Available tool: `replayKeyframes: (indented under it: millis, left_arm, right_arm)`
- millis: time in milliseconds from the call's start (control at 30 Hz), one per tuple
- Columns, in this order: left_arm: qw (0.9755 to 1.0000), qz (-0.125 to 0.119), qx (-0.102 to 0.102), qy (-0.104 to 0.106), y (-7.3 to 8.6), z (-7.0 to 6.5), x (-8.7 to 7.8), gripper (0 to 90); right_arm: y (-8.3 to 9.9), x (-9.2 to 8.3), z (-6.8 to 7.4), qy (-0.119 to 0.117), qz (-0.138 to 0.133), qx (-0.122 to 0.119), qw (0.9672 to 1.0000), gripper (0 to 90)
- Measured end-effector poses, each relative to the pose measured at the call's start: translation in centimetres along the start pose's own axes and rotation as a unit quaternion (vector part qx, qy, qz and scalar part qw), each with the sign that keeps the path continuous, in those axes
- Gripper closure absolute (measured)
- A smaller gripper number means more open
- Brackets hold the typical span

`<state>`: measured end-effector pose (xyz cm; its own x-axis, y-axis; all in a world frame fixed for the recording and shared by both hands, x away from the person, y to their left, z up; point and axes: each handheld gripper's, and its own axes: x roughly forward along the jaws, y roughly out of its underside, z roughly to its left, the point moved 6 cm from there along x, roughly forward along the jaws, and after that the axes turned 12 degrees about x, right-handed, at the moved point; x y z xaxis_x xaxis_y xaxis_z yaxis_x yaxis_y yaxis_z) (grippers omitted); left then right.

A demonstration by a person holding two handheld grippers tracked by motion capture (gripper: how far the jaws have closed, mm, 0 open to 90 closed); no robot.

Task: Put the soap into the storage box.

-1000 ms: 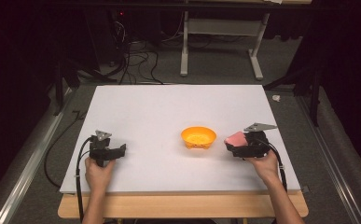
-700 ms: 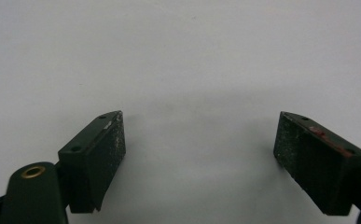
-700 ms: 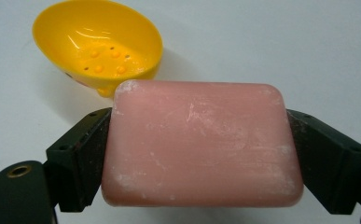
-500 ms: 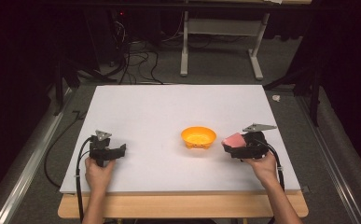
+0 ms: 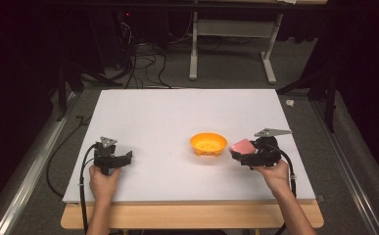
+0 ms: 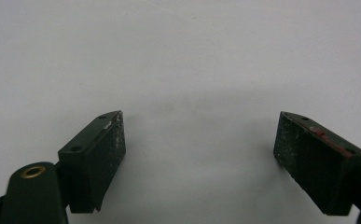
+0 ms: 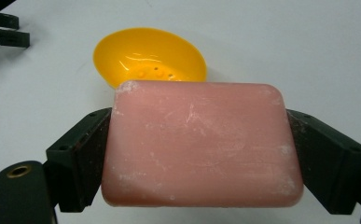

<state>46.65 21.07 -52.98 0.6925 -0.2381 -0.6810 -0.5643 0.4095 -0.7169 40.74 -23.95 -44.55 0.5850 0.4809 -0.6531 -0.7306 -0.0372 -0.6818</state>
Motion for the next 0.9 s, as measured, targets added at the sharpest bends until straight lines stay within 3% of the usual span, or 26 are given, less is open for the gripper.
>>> replayKeyframes:
  millis: [533,900]
  left_arm:
    - [1.0,0.0,0.0,0.0,0.0,0.0,0.0,17.0]
    - [1.0,0.0,0.0,0.0,0.0,0.0,0.0,17.0]
  right_arm:
    - [-1.7,0.4,3.0,-0.016,0.013,-0.034,0.9992,13.7]
    - [-2.4,2.0,4.5,-0.016,0.031,-0.032,0.9989,13.7]
